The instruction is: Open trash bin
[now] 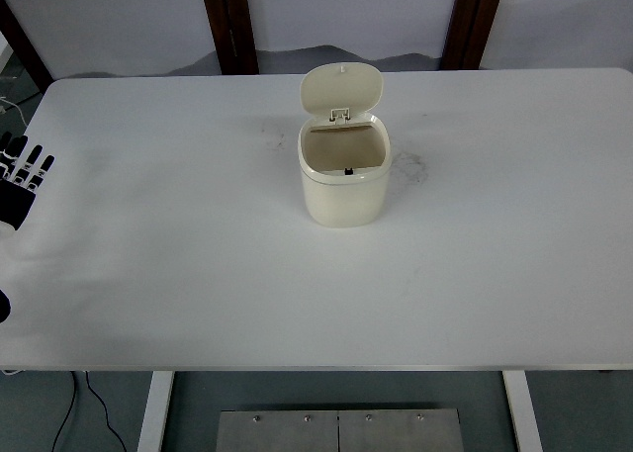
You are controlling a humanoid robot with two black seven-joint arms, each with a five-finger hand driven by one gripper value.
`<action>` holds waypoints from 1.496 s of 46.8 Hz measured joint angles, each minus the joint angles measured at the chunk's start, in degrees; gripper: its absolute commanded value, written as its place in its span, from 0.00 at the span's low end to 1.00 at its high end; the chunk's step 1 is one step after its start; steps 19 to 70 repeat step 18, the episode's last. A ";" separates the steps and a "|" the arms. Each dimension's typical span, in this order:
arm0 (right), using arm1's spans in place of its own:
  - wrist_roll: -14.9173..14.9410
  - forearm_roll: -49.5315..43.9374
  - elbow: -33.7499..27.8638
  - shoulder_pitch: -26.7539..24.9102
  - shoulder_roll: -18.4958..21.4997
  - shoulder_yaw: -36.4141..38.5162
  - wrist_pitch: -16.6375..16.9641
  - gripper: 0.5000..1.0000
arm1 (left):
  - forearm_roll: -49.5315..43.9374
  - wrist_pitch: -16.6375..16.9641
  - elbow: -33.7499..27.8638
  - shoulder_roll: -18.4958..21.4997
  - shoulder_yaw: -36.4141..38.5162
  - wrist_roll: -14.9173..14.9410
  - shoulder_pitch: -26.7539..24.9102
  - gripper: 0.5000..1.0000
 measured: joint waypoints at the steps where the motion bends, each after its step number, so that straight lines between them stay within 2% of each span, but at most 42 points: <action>1: -0.07 -0.03 0.00 0.00 0.00 0.00 0.00 0.98 | 0.00 0.00 -0.01 -0.07 0.00 -0.05 0.00 1.00; 14: -0.13 -0.32 -0.01 0.00 0.00 -0.03 0.03 0.98 | 0.02 0.01 -0.04 -1.24 0.01 -0.09 -0.08 1.00; 70: -0.10 -0.32 -0.01 0.00 0.00 -0.02 0.03 0.98 | 0.02 0.01 -0.04 -1.27 0.01 -0.09 -0.08 1.00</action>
